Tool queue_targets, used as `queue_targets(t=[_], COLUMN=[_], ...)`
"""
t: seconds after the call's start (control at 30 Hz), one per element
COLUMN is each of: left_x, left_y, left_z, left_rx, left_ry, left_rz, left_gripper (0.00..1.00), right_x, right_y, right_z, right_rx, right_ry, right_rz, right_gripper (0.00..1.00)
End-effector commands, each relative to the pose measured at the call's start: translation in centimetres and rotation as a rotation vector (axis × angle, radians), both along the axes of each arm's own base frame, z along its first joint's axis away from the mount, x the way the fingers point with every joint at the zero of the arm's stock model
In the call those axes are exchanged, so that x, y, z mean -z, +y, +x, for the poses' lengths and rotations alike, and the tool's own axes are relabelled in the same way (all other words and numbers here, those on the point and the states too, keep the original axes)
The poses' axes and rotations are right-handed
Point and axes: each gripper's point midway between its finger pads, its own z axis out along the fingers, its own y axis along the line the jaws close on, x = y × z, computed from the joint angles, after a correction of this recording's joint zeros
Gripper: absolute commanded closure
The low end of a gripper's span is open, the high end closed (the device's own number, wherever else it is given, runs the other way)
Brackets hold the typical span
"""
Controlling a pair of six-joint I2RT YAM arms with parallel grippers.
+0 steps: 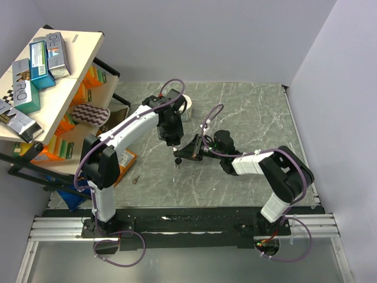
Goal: Unlock with the key
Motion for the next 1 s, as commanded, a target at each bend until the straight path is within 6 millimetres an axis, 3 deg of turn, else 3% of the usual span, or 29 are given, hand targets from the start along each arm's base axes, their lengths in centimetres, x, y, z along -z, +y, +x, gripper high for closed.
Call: queue_targets(t=[0.0, 0.17, 0.37, 0.53, 0.97], left_x=[-2.7, -2.3, -2.3, -2.9, -3.5], left_y=[-0.4, -0.2, 1.3, 1.4, 1.6], left_z=[-2.4, -2.8, -0.9, 0.7, 2.1], left_rx=[0.017, 0.013, -0.01, -0.013, -0.018], left_ry=[0.021, 0.029, 0.005, -0.03, -0.048], left_rz=[-0.098, -0.105, -0.032, -0.01, -0.018], left_gripper=[0.99, 0.99, 0.99, 0.99, 0.99], right_x=[-3.1, -3.4, -2.9, -2.9, -4.0], right_y=[-1.0, -0.9, -1.2, -1.0, -0.6], right_z=[3.8, 4.2, 2.8, 1.5, 0.8], right_rx=[0.145, 0.156, 0.154, 0.124, 0.108], right_ry=[-0.124, -0.133, -0.11, -0.087, -0.115], right_rz=[0.031, 0.03, 0.0, -0.016, -0.017], right_gripper=[1.0, 1.0, 1.0, 1.0, 1.0])
